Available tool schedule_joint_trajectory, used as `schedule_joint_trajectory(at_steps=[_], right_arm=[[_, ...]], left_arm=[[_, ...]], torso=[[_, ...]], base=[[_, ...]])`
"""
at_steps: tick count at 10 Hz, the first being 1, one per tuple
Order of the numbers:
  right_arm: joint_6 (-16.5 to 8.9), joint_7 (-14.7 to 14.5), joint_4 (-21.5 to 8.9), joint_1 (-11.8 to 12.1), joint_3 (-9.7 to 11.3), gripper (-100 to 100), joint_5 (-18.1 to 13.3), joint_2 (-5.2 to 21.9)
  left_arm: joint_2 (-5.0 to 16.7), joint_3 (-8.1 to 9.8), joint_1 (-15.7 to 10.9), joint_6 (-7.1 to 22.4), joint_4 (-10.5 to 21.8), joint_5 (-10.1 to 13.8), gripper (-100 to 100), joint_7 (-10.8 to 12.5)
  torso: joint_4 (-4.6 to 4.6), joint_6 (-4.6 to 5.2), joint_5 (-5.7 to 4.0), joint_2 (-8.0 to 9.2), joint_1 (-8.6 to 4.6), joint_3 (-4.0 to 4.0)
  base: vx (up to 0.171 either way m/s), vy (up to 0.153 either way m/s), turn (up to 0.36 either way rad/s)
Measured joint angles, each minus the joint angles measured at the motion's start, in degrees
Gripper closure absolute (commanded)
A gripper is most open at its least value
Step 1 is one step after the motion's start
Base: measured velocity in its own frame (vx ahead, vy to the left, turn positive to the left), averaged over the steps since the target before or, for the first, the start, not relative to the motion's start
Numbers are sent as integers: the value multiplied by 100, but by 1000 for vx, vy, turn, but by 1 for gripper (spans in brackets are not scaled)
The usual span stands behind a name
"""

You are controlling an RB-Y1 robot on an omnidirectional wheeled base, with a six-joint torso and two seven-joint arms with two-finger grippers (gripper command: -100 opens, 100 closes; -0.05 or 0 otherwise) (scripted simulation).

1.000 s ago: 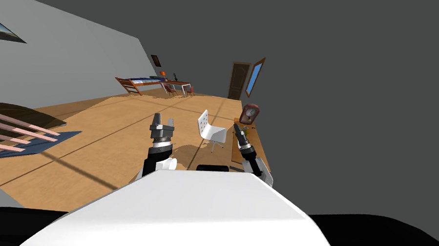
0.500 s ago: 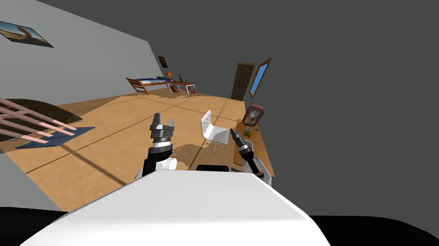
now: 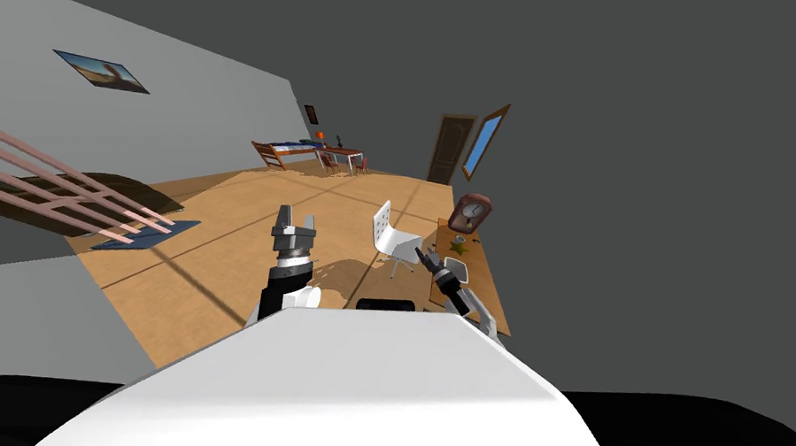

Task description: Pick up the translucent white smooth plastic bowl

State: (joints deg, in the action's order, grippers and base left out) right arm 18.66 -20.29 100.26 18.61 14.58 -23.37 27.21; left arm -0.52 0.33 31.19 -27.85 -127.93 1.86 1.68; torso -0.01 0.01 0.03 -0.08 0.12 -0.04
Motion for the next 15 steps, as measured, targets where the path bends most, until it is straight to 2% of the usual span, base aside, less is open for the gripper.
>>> schedule_joint_trajectory(at_steps=[2, 3, 5, 7, 8, 10, 13, 14, 15], right_arm=[[-160, -168, -205, 18, 121, -100, -142, 120], [-142, -231, -391, 3, 127, -100, -180, 137], [-271, -378, -714, -44, 245, -100, -340, 364], [-374, -494, -989, -71, 334, -100, -460, 513], [-396, -567, -1131, -76, 360, -100, -514, 505], [-489, -732, -1515, -113, 480, -100, -689, 689], [-649, -872, -1849, -143, 615, -100, -852, 883], [-643, -939, -2058, -172, 638, -100, -924, 936], [-770, -967, -2076, -152, 755, -100, -1007, 1137]], left_arm=[[0, 0, 0, 0, 0, 0, 0, 0], [0, 1, 0, 0, 0, 0, 0, 0], [0, 0, 0, 0, 0, 0, 0, 0], [0, 0, 0, 0, 0, 0, 0, 0], [0, 1, 0, 0, 0, 0, 0, 0], [0, 0, 0, 0, 0, 0, 0, 0], [0, 1, 1, 0, 0, 0, 0, 0], [0, 1, 0, 0, 0, 0, 0, 0], [0, 1, 0, 0, 0, 0, 0, 0]], torso=[[1, 0, -1, 4, -7, 2], [1, 3, -2, 6, -10, 3], [1, 1, -1, 2, -7, 1], [1, 1, -1, 2, -9, 1], [1, 3, -2, 3, -11, 2], [0, 2, -2, 0, -11, 0], [1, 2, -2, 3, -13, 2], [1, 2, -2, 2, -14, 1], [1, 2, -2, -1, -15, 0]], base=[[12, 15, 71], [13, 18, 91], [22, 19, 92], [22, 10, 67], [23, 7, 102], [29, 8, 94], [24, 1, 72], [35, -2, 138], [27, -4, 37]])
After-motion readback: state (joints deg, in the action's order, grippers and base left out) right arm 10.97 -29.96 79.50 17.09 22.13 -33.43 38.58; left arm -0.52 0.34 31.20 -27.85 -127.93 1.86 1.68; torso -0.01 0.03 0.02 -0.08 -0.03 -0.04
